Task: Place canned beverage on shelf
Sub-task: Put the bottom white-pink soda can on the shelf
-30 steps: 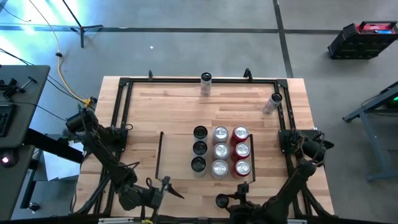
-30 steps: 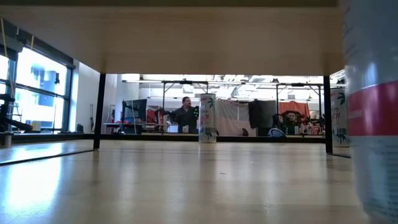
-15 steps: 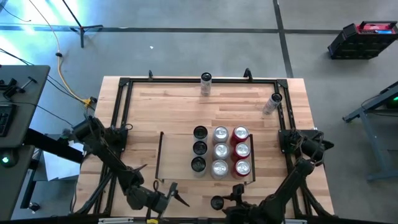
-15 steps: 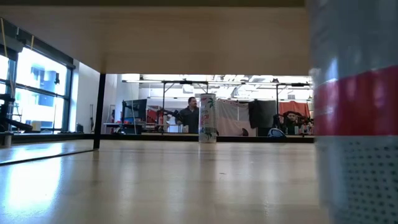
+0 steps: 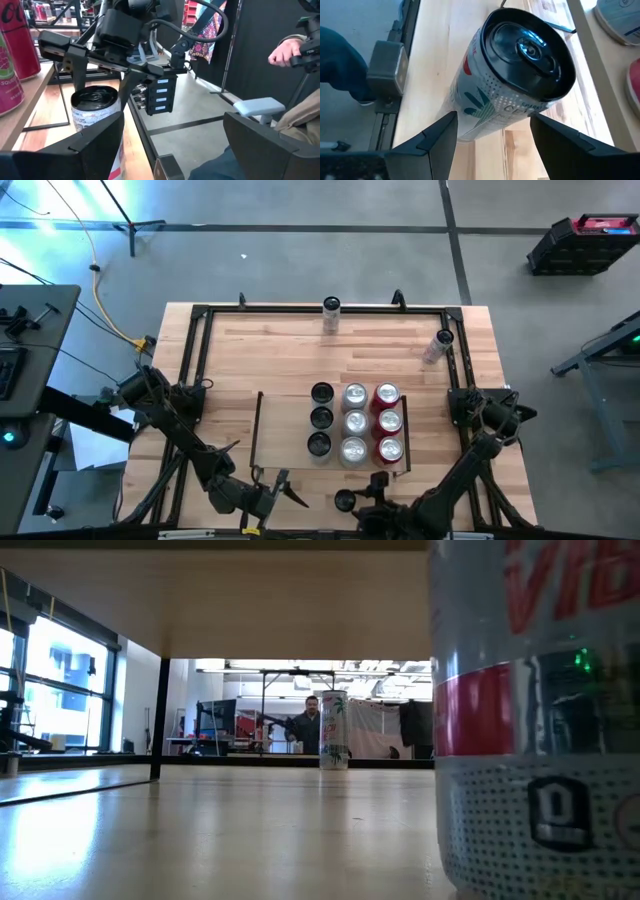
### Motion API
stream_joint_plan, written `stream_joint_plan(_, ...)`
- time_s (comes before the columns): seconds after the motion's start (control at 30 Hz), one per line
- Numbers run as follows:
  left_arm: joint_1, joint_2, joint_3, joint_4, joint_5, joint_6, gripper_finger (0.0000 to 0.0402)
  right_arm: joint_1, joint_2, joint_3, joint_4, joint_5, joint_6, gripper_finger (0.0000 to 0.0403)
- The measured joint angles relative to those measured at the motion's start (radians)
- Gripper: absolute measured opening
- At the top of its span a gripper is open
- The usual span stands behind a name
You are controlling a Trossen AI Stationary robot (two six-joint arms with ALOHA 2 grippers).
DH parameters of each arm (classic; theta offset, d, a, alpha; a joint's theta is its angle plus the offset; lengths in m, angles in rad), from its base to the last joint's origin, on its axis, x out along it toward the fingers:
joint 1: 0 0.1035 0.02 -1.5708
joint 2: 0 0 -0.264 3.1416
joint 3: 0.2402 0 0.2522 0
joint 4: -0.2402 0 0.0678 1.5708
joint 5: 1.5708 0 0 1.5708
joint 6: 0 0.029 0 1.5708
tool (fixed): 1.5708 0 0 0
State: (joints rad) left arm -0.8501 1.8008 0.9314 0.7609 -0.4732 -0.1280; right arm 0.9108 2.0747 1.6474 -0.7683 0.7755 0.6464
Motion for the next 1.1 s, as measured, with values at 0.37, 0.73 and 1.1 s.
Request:
stream_joint_plan(0.37, 0.007, 0.025, 0.0, -0.009, -0.044, -0.09, 0.033, -0.014, 0.0, 0.0, 0.055, 0.0, 0.013, 0.0236)
stream_joint_plan(0.73, -0.017, 0.085, -0.001, -0.005, -0.17, -0.15, 0.033, -0.055, 0.0, 0.0, 0.072, 0.0, 0.039, 0.0236)
stream_joint_plan(1.1, -0.065, 0.085, 0.061, -0.059, -0.319, -0.126, 0.0328, -0.056, 0.0, 0.0, 0.144, 0.003, -0.026, 0.0236)
